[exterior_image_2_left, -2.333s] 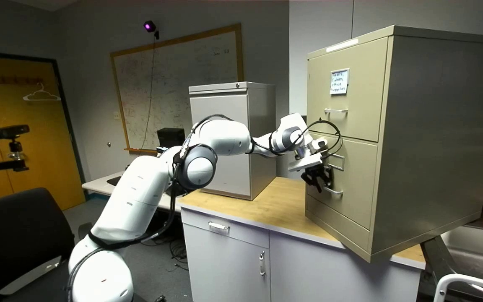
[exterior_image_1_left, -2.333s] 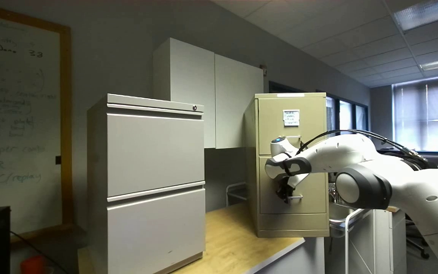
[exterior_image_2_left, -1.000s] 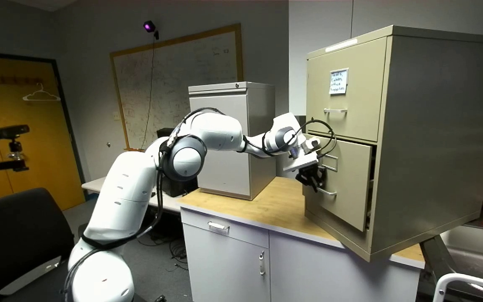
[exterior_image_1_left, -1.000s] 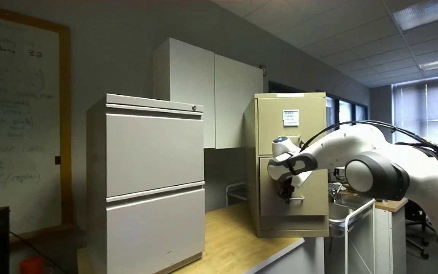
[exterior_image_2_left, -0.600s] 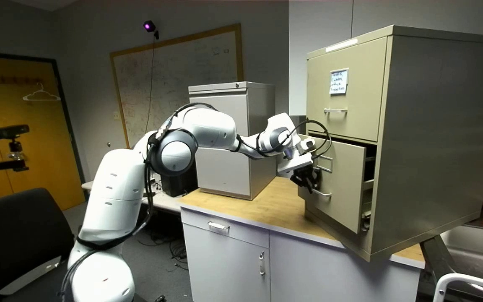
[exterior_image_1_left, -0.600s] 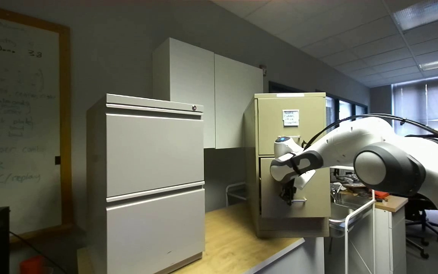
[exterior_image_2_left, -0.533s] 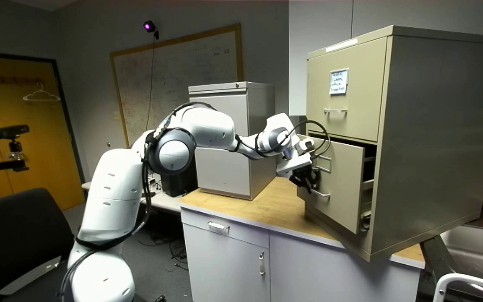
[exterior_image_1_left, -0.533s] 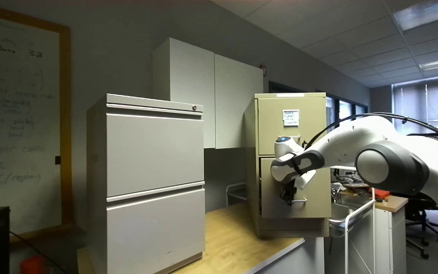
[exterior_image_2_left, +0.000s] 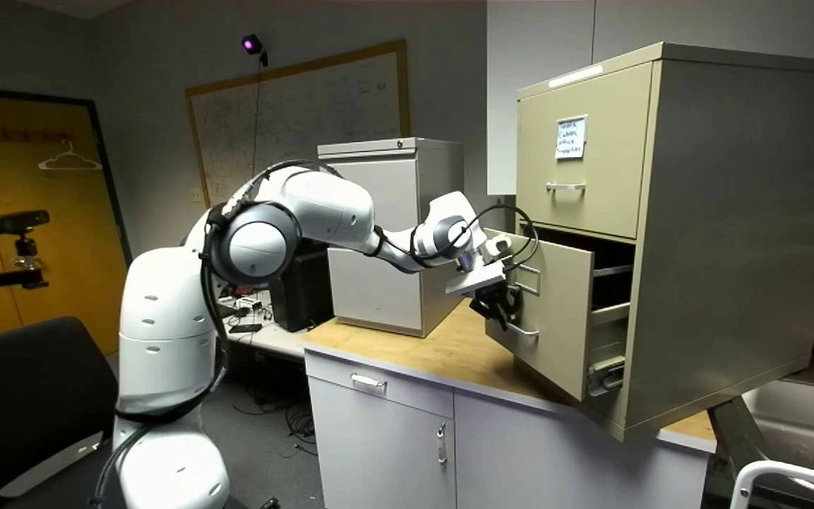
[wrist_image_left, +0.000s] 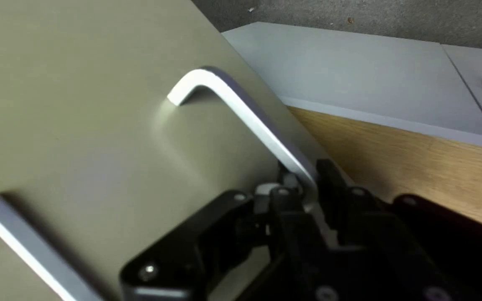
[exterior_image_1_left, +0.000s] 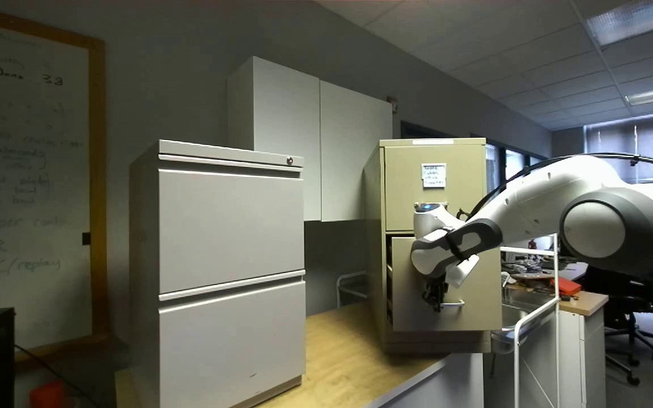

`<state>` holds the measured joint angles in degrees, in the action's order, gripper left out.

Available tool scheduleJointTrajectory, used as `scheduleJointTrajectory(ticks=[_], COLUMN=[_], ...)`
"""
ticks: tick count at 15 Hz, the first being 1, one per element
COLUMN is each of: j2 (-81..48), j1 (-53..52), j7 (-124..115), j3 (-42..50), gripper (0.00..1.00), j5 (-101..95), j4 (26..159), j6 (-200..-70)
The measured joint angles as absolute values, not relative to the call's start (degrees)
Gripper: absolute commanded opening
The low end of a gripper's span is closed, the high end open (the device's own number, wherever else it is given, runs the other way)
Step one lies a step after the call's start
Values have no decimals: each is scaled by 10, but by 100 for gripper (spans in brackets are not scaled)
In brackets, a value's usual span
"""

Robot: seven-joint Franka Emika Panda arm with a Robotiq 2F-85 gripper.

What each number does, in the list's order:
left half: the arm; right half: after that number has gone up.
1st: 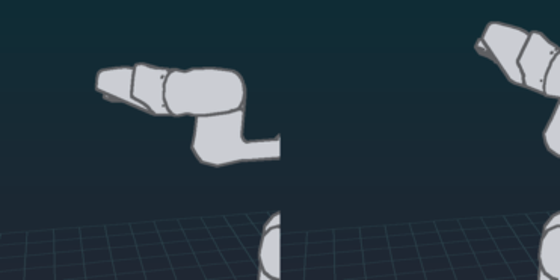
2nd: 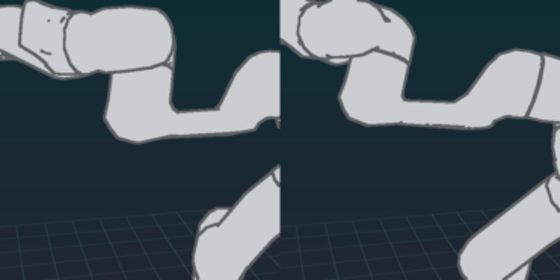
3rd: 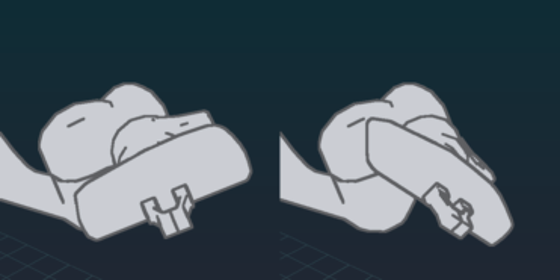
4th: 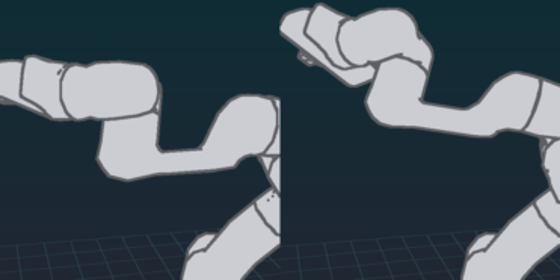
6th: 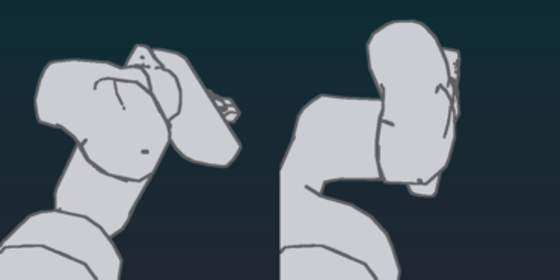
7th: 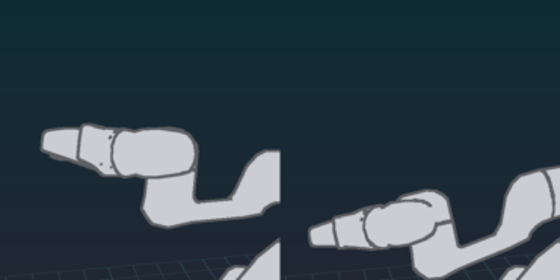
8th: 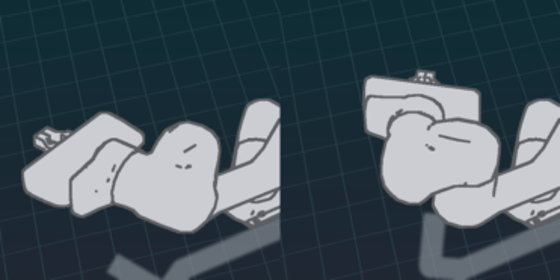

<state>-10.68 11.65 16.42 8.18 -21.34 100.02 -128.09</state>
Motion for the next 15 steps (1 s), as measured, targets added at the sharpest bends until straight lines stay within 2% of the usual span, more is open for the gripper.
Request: scheduleJointTrajectory(ticks=[15], j2=[107], j1=[82], j7=[78], j3=[65], gripper=[5], j5=[-272], j4=[1254], j6=[-1294])
